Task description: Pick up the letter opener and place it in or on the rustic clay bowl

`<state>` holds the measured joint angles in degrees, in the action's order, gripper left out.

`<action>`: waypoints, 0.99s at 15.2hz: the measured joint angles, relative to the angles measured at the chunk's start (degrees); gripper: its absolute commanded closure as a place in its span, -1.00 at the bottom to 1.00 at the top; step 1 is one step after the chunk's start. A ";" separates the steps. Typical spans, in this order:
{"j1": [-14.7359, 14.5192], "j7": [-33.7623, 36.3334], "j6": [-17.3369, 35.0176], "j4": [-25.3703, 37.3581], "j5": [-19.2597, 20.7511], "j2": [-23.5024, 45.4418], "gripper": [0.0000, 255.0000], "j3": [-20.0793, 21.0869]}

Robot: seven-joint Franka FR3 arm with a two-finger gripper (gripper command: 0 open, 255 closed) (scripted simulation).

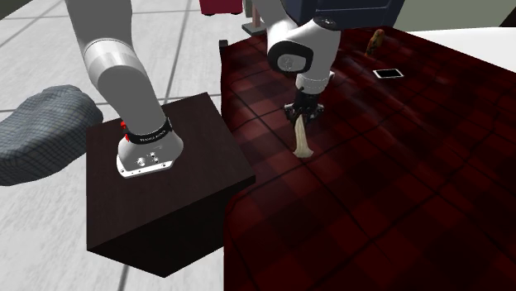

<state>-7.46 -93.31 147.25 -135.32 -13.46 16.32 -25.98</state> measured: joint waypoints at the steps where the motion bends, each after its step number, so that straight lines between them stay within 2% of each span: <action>1: -0.26 0.49 -0.76 0.10 0.71 -0.75 1.00 -0.39; 15: -2.44 6.48 -10.23 1.05 9.24 -10.69 1.00 -3.60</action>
<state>-9.90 -86.82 137.02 -134.28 -4.21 5.63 -29.58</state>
